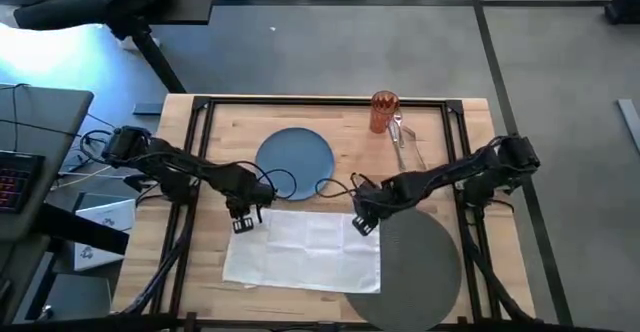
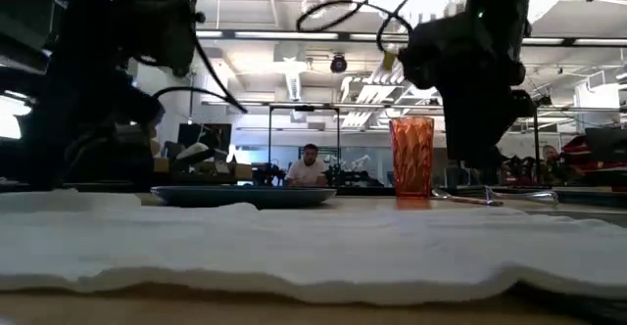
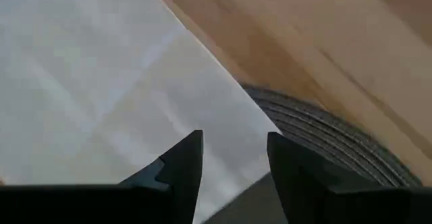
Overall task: Set table place
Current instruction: Fold the white table napkin
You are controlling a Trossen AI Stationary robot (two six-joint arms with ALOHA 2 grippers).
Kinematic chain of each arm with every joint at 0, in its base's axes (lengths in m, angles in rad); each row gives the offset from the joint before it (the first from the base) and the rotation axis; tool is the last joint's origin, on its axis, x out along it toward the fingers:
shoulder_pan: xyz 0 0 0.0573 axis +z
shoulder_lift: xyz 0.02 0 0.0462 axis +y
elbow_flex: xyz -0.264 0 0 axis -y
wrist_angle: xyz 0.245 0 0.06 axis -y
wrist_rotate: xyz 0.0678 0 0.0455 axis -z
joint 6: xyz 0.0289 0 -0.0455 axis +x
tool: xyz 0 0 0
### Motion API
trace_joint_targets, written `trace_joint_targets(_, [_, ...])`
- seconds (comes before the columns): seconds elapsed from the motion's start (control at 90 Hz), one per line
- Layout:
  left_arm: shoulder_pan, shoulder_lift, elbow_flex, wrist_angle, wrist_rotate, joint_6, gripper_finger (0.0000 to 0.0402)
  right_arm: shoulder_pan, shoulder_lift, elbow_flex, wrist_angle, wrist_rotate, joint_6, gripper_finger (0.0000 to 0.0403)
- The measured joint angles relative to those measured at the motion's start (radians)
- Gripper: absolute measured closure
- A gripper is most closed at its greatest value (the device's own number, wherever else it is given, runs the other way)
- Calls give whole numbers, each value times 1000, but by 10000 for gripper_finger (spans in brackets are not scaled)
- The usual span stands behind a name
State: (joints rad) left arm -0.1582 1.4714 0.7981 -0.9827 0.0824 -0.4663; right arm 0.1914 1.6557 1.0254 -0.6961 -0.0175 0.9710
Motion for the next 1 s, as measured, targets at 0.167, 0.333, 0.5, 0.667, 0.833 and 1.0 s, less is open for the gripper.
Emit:
trace_joint_targets(0.167, [-30, -69, 89, -75, -14, -33, 401, -35, 15, -41, -18, -54, -63, 225])
trace_joint_targets(0.333, [-75, -151, 140, -81, -16, -110, 401, -34, 22, -79, 17, -89, -141, 234])
trace_joint_targets(0.5, [-126, -214, 153, -79, -2, -175, 401, -34, 35, -116, 71, -91, -172, 253])
trace_joint_targets(0.667, [-151, -225, 144, -65, -33, -211, 401, -34, 32, -134, 121, -91, -213, 301])
trace_joint_targets(0.833, [-144, -203, 115, -65, -85, -214, 401, -34, 33, -134, 122, -101, -254, 390])
trace_joint_targets(1.0, [-141, -209, 114, -71, -87, -250, 402, -34, 19, -81, 32, -88, -271, 401])
